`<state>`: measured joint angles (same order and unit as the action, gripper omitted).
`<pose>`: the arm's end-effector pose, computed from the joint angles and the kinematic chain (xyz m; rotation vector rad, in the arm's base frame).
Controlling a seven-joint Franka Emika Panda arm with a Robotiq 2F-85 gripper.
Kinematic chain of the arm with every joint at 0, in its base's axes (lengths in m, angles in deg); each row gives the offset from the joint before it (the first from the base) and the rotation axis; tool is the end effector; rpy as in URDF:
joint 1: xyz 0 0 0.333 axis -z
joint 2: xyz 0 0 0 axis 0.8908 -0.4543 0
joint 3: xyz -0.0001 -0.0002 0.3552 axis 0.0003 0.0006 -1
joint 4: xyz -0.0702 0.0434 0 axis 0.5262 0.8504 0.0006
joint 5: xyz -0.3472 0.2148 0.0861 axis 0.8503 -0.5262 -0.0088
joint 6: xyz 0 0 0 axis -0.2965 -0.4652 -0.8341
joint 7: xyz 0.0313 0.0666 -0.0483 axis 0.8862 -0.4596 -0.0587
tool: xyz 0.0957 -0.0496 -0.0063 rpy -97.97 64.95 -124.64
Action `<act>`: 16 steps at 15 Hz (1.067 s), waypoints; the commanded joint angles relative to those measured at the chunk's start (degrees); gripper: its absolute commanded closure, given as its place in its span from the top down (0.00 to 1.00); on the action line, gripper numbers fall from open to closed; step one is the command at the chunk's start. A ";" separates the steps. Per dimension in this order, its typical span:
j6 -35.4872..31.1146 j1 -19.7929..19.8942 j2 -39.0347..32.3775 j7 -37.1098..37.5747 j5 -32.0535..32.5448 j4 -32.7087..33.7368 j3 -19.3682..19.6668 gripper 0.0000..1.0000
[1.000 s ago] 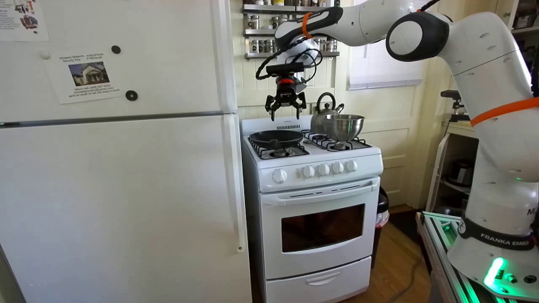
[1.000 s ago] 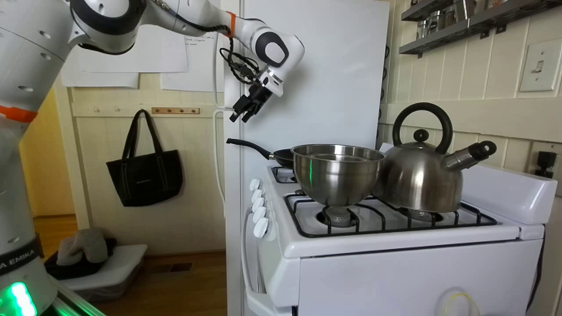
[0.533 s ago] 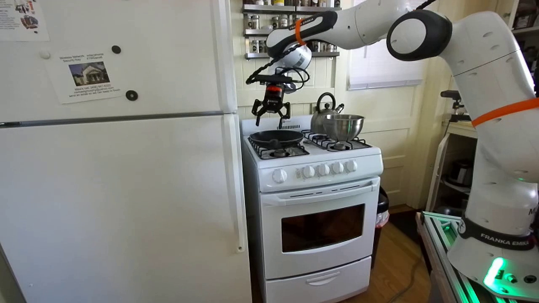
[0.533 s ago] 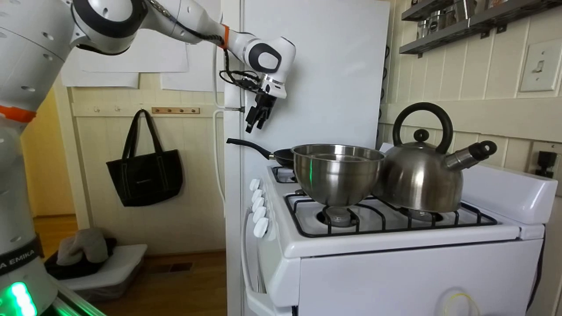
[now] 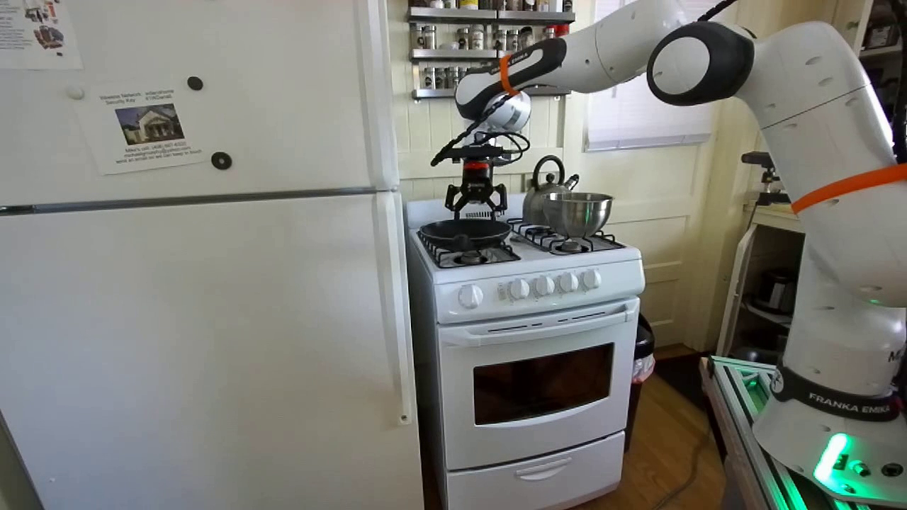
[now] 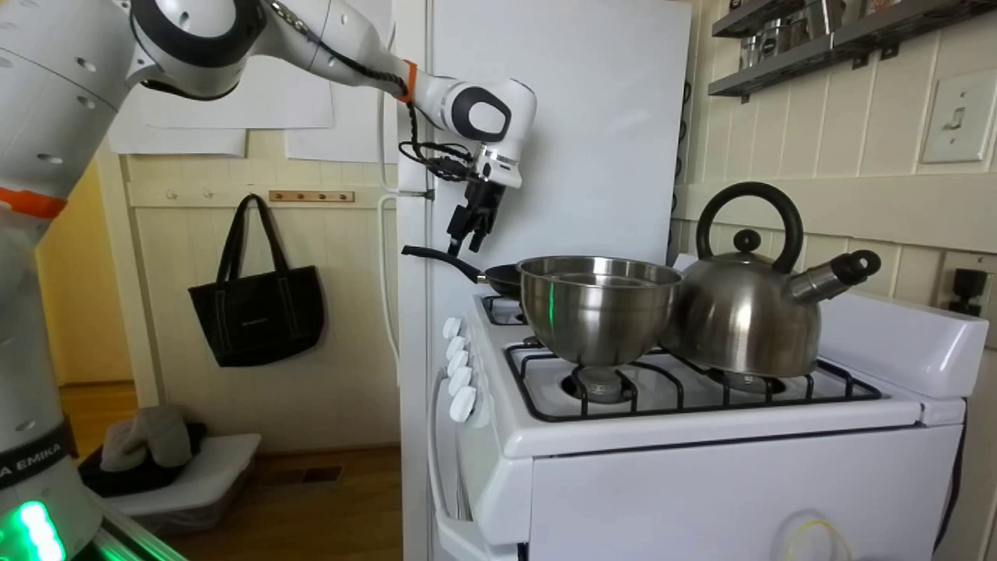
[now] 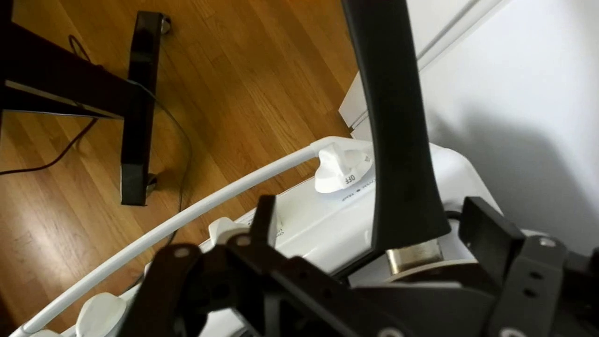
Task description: Move the silver bowl and the pan away
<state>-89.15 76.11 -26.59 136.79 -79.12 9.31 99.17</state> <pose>0.6646 -0.2598 0.4616 -2.1244 1.9659 0.3843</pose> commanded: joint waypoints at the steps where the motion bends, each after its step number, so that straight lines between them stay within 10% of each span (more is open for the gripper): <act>1: 0.44 0.14 -1.24 0.61 -0.07 -0.81 -1.65 1.00; 16: -0.03 -0.41 -4.15 1.47 1.34 1.20 -3.50 1.00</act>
<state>-89.43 75.43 -30.64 138.25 -77.89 10.20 95.90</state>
